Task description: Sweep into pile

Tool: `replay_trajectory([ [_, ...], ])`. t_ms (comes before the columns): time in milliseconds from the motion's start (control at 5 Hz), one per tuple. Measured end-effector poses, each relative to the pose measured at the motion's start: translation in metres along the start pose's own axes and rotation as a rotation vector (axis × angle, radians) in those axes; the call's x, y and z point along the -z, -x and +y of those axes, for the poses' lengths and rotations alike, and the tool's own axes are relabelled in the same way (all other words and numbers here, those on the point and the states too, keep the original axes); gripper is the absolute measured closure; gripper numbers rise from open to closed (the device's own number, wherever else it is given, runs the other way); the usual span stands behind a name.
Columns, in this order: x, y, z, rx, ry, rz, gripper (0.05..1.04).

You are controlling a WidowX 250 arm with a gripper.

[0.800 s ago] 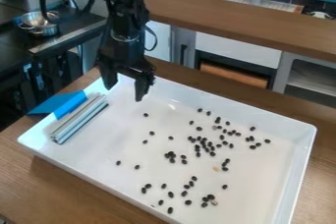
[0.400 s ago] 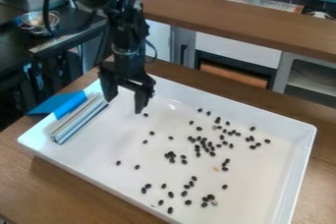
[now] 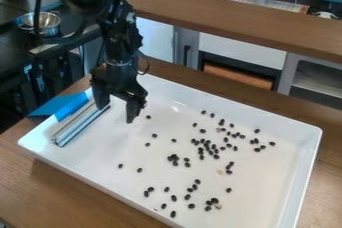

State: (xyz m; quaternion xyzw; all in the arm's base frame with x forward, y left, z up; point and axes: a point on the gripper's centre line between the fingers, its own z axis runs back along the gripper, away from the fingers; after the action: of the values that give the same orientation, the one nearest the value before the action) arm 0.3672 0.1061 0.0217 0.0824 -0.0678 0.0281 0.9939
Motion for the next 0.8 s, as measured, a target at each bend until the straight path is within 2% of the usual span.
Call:
replay_trajectory([
  [400, 0.000, 0.011, 0.018, 0.011, -0.046, -0.027, 0.083],
  [800, 0.003, 0.013, 0.035, 0.010, -0.103, -0.049, 0.083],
])
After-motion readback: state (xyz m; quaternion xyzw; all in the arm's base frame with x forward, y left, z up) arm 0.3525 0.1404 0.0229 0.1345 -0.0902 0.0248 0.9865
